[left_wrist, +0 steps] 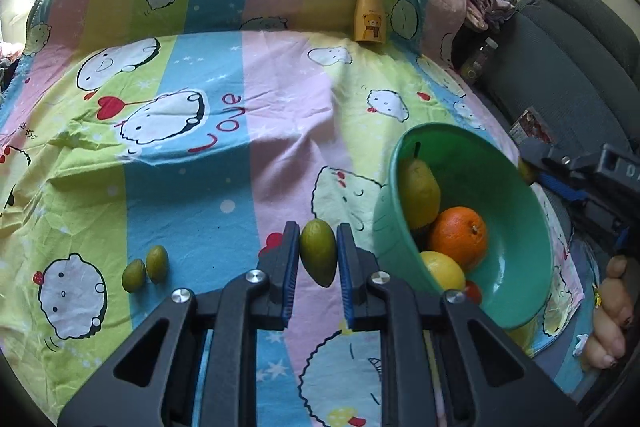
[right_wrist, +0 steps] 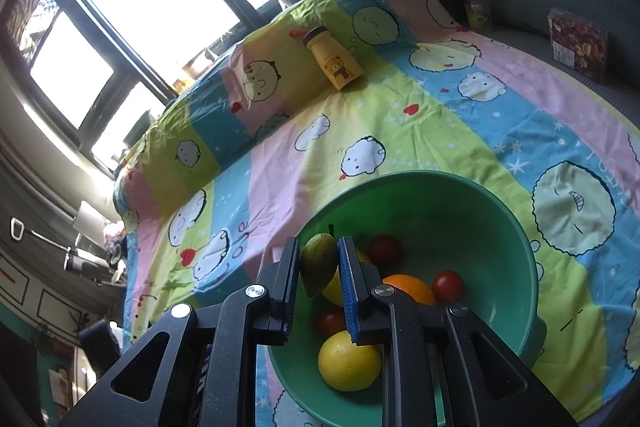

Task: Organize fruits
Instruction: 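Lower both green fruits into the basin and open both grippers, then move both open tools from the basin to the last two green fruits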

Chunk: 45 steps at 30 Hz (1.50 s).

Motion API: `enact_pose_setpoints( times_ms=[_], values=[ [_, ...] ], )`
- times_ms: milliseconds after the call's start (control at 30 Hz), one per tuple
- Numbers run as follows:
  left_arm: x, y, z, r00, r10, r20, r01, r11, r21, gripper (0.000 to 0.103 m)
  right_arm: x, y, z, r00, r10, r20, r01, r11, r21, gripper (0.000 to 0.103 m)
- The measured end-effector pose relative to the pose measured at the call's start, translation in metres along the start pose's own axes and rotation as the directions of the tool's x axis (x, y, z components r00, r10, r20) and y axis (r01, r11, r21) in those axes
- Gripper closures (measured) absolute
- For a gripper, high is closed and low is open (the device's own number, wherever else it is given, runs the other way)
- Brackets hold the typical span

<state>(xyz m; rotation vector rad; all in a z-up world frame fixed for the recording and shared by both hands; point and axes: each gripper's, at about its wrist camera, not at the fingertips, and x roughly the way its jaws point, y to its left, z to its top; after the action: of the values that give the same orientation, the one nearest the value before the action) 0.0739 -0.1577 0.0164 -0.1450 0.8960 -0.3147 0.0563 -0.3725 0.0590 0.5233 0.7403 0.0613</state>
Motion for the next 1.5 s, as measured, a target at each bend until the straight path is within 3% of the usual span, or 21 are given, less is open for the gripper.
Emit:
enact_pose_setpoints(
  times_ms=[167, 300, 567, 900, 1067, 1133, 1200, 1400, 1500],
  values=[
    [-0.017, -0.032, 0.018, 0.996, -0.068, 0.055, 0.066, 0.997, 0.04, 0.085, 0.004, -0.011, 0.0, 1.0, -0.017, -0.019, 0.017, 1.0, 0.011, 0.082],
    [-0.009, -0.058, 0.024, 0.992, -0.117, 0.037, 0.114, 0.991, 0.071, 0.085, 0.007, -0.019, 0.0, 0.998, -0.058, -0.025, 0.058, 0.998, 0.015, 0.082],
    [0.018, -0.085, 0.022, 0.989, -0.145, -0.023, 0.147, 0.983, 0.11, 0.085, 0.013, -0.042, 0.002, 0.994, -0.097, -0.054, 0.1, 0.993, 0.057, 0.081],
    [0.036, -0.096, 0.014, 0.985, -0.156, -0.068, 0.163, 0.98, 0.118, 0.085, 0.022, -0.048, 0.002, 0.978, -0.186, -0.091, 0.19, 0.981, 0.03, 0.081],
    [0.026, -0.094, 0.014, 0.985, -0.165, -0.05, 0.17, 0.978, 0.122, 0.068, 0.015, -0.047, 0.003, 0.979, -0.19, -0.076, 0.193, 0.981, 0.031, 0.079],
    [0.017, -0.09, 0.014, 0.986, -0.161, -0.03, 0.164, 0.978, 0.128, 0.046, 0.011, -0.044, 0.004, 0.979, -0.192, -0.063, 0.194, 0.981, 0.025, 0.072],
    [0.006, -0.083, 0.014, 0.987, -0.158, -0.009, 0.158, 0.979, 0.126, 0.038, 0.007, -0.039, 0.004, 0.983, -0.181, -0.044, 0.182, 0.983, 0.014, 0.066],
    [-0.031, -0.04, 0.013, 0.992, -0.108, 0.059, 0.106, 0.994, 0.031, 0.017, -0.002, -0.008, 0.001, 0.989, -0.146, 0.01, 0.146, 0.988, -0.057, 0.045],
    [-0.045, -0.008, 0.01, 0.996, -0.056, 0.071, 0.059, 0.998, -0.036, 0.016, -0.003, 0.012, -0.003, 0.993, -0.112, 0.025, 0.114, 0.989, -0.099, 0.042]
  ],
)
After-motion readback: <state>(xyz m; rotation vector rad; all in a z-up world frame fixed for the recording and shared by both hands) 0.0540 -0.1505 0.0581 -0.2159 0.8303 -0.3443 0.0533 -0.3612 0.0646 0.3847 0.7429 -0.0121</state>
